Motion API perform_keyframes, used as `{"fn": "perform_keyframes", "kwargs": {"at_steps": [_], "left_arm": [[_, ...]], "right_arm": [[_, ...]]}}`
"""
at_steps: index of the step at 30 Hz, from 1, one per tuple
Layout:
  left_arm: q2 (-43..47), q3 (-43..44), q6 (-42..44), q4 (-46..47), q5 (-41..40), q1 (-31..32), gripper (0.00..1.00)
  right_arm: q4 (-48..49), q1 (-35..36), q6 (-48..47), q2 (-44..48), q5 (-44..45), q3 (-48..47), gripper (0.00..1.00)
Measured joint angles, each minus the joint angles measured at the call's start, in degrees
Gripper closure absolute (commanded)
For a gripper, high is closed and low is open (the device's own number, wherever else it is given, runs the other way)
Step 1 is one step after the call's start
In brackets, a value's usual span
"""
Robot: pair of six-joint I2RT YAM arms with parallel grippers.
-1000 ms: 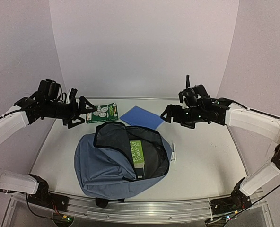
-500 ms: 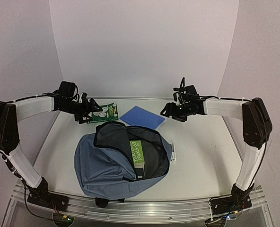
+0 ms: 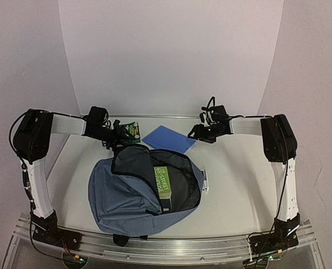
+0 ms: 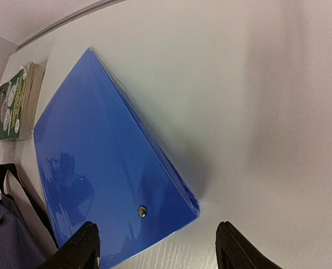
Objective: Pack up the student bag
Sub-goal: Pick up the files from the center of the board.
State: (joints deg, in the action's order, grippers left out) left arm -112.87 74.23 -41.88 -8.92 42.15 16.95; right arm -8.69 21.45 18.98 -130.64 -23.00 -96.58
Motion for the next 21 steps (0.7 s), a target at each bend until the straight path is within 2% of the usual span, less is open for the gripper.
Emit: {"fn": "perform_keyframes", "kwargs": {"at_steps": [16,18,21], "left_arm": [[-15.2,14.0,-1.7,3.5,3.6,5.1,0.41],[-16.6,15.5,-1.7,3.7,4.1,5.5,0.41],[-18.7,17.4,-1.8,4.1,4.6,6.0,0.42]], "right_arm": [[-1.7,0.1,-3.5,-9.4,-2.2,-11.3,0.3],[-2.2,0.1,-3.9,-10.2,-2.4,-12.3,0.31],[-2.9,0.1,-4.5,-10.7,-4.2,-13.3,0.4]]}}
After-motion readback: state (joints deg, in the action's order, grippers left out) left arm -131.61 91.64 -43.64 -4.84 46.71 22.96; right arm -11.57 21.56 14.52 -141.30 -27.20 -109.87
